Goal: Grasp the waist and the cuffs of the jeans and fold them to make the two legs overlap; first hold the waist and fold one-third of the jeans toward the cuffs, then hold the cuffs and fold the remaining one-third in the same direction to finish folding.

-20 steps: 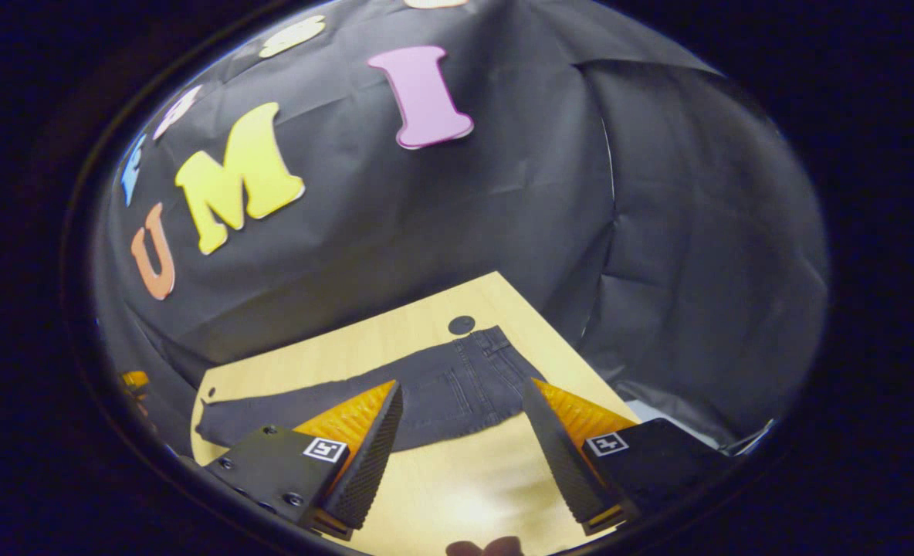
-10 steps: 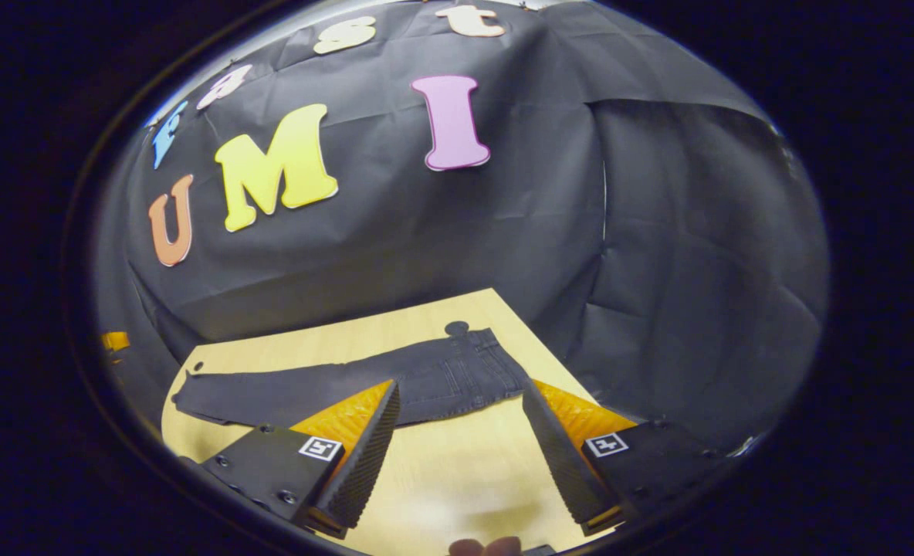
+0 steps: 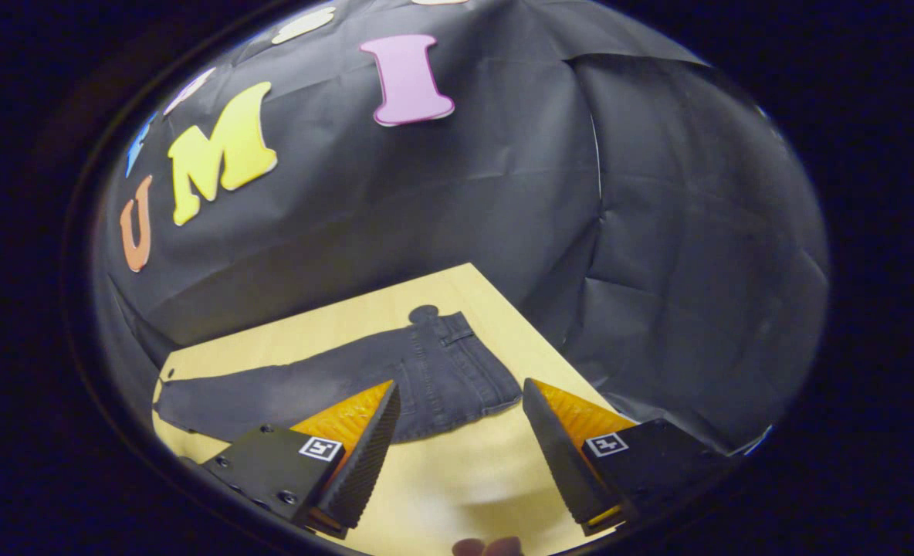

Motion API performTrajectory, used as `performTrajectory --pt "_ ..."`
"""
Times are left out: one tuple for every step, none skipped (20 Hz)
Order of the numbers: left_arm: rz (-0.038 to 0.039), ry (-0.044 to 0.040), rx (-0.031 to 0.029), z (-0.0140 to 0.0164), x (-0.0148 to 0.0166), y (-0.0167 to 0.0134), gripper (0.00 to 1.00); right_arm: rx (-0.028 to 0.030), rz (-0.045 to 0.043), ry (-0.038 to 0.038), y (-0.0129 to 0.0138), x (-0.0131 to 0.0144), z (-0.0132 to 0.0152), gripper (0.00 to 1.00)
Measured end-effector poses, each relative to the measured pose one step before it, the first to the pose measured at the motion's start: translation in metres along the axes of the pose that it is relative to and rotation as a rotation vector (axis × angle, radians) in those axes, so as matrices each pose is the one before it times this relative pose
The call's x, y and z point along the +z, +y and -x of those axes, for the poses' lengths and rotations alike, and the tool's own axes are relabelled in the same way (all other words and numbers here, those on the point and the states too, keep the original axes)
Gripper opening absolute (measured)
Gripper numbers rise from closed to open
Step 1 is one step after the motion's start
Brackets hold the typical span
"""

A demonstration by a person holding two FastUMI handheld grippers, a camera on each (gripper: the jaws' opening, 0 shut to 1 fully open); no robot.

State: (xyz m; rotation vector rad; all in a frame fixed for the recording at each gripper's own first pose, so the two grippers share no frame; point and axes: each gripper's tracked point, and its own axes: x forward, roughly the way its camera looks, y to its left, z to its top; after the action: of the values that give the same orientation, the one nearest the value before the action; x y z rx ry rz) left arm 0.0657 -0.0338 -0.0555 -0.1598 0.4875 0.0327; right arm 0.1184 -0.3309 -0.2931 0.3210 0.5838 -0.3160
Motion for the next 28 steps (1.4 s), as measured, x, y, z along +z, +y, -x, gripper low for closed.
performTrajectory --pt "0.00263 0.00396 0.01300 0.00104 -0.00137 0.00186 0.99 0.00144 -0.01421 0.01161 -0.00245 -0.00116 -0.01584 0.98" --pt "0.00194 0.00960 0.01379 0.00153 -0.00297 0.00336 0.99 -0.00120 -0.00507 0.01143 -0.00315 -0.00376 -0.01586 0.98" --pt "0.00444 0.00561 0.01036 0.00091 -0.00110 0.00217 0.99 -0.00878 -0.00010 0.01294 -0.00457 -0.00163 -0.01663 0.98" --pt "0.00266 0.00716 0.01189 -0.00021 -0.00226 0.00229 0.99 -0.00371 -0.00290 0.01333 -0.00183 -0.00389 -0.01133 0.98" --pt "0.00390 0.00643 0.00886 -0.00039 -0.00149 0.00215 0.99 -0.00353 0.00939 0.00968 -0.00132 -0.00186 -0.01114 0.98" --pt "0.00304 0.00917 0.00927 0.00002 -0.00191 0.00218 0.99 -0.01089 0.01137 0.00695 -0.00291 -0.00239 -0.00855 0.98" --pt "0.00362 0.00686 0.00606 0.00031 -0.00020 0.00105 0.99 0.00460 -0.00451 0.01055 0.00009 -0.00285 -0.00716 0.98" --pt "0.00314 0.00669 0.00483 -0.00016 -0.00260 0.00259 0.99 0.00446 -0.00895 0.02601 -0.00149 -0.00762 -0.00883 0.98" --pt "0.00471 0.00039 0.00327 -0.00043 -0.00109 0.00088 0.99 0.02000 -0.02896 0.01728 0.00071 -0.00406 -0.00138 0.93" --pt "0.00729 0.00571 0.00088 -0.00081 -0.00179 0.00190 0.99 0.00520 -0.02752 -0.01548 -0.00029 0.00425 -0.00304 0.94" --pt "0.00948 0.00671 -0.00036 -0.00037 -0.00295 0.00142 0.99 -0.00300 0.01093 0.01058 -0.00028 -0.00474 -0.00048 0.92" --pt "0.00835 0.00645 -0.00100 -0.00002 -0.00167 0.00062 0.99 0.00501 0.00231 -0.00360 0.00143 -0.00054 0.00159 0.97" --pt "0.00716 0.00422 -0.00173 -0.00113 -0.00166 0.00105 0.99 0.01522 -0.01969 0.01263 0.00753 -0.00271 0.00156 0.92" --pt "0.00850 0.00331 -0.00299 -0.00077 -0.00177 0.00188 0.99 -0.00802 -0.01847 -0.00512 0.00353 0.00101 -0.00268 0.81" --pt "0.01036 0.00440 -0.00323 -0.00054 -0.00120 0.00007 0.99 0.01082 -0.02393 0.00250 0.00284 0.00006 0.00120 0.71" --pt "0.01024 0.00045 -0.00439 0.00177 0.00020 0.00063 0.99 -0.00829 -0.00978 0.00274 -0.00078 -0.00161 0.00032 0.65" --pt "0.00460 -0.00353 -0.00219 0.00115 0.00086 0.00168 0.99 -0.01123 0.00555 -0.01087 -0.00047 0.00290 0.00418 0.58" --pt "-0.00079 -0.00520 -0.00035 0.00116 0.00075 0.00333 0.99 -0.00415 0.01941 0.00909 -0.00029 -0.00415 -0.00350 0.44" --pt "-0.00298 -0.00737 0.00420 0.00314 0.00261 0.00456 0.99 -0.02377 0.02748 0.01502 0.00035 0.00158 0.00102 0.30" --pt "-0.00101 -0.00563 0.00333 0.00212 0.00118 0.00457 0.99 -0.00937 0.02824 0.01086 0.00087 0.00282 0.00548 0.17" --pt "0.00521 -0.00544 0.00394 0.00061 0.00048 0.00669 0.99 -0.00432 -0.00976 -0.01600 0.00140 0.00785 0.00259 0.17" --pt "0.01036 -0.00677 0.00286 0.00344 0.00170 0.00436 0.99 -0.00511 -0.00376 0.01184 0.00307 0.00238 0.00959 0.02" --pt "0.01333 -0.00513 0.00054 0.00154 0.00049 0.00430 0.99 0.00026 -0.00461 -0.00610 0.00378 0.00517 0.00607 0.02" --pt "0.00927 -0.00484 0.00165 -0.00022 -0.00003 0.00394 0.99 0.00110 0.00170 -0.00532 0.00179 0.00404 0.00749 0.02" --pt "0.00485 -0.00568 0.00303 -0.00056 -0.00007 0.00285 0.99 0.00536 0.00796 -0.00949 0.00474 0.00603 0.01142 0.01" --pt "0.00226 -0.00621 -0.00133 0.00151 0.00054 0.00668 0.99 0.00698 0.01100 -0.01366 0.00646 0.00587 0.01272 0.01" --pt "0.00229 -0.00547 -0.00219 0.00278 -0.00138 0.00626 0.99 0.01127 0.01636 -0.01489 0.01110 0.00687 0.01345 0.01" --pt "0.00226 -0.00308 -0.00347 0.00296 -0.00122 0.00545 0.99 0.01342 0.01419 -0.01732 0.01112 0.00694 0.01355 0.01"
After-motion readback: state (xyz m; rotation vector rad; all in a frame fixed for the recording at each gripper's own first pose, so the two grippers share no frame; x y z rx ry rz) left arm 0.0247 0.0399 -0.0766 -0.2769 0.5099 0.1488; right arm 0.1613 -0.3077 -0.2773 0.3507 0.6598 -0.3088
